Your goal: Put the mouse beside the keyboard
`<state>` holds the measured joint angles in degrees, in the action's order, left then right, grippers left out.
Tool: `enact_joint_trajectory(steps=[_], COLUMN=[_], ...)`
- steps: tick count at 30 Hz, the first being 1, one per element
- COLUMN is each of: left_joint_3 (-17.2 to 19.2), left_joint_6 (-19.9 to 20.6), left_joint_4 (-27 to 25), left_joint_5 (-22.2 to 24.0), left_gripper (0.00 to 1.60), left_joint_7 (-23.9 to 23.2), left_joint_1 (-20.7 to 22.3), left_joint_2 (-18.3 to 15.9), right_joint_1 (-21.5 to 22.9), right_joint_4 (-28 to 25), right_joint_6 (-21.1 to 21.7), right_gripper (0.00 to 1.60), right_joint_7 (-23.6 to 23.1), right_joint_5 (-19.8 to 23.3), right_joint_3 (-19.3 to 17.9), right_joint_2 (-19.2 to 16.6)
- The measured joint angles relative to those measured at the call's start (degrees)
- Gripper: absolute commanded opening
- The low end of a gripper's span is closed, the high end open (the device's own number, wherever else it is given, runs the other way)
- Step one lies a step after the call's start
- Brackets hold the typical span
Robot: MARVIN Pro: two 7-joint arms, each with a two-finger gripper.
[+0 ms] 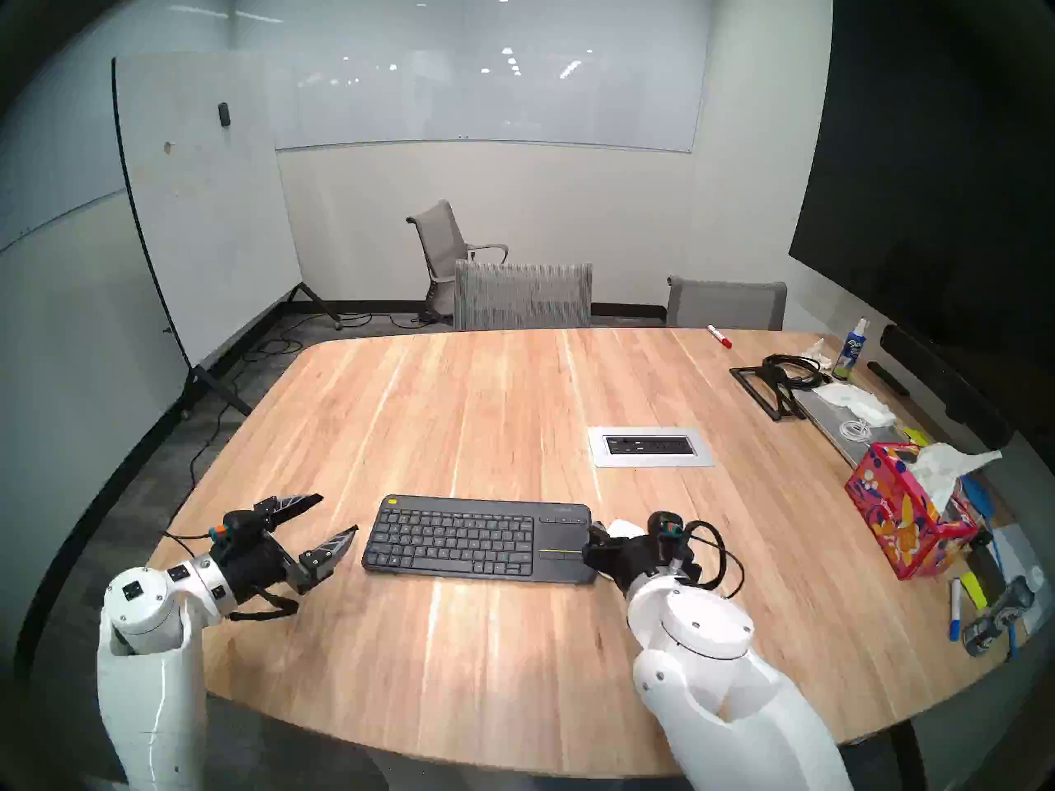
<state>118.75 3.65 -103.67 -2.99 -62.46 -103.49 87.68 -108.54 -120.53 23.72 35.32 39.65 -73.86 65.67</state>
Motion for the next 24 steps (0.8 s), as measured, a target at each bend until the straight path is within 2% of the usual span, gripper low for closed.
enact_joint_trajectory(steps=[24], left_joint_3=[0.01], left_joint_6=[0.0], left_joint_4=[0.0], left_joint_5=[-0.02], left_gripper=[1.6], left_joint_7=[0.0], left_joint_1=[0.0], left_joint_2=[0.02], right_joint_1=[2.65], right_joint_4=[6.21], right_joint_6=[-1.15], right_gripper=[1.6], right_joint_7=[-0.6], right_joint_5=[1.17], right_joint_3=[1.36], right_joint_2=[1.99])
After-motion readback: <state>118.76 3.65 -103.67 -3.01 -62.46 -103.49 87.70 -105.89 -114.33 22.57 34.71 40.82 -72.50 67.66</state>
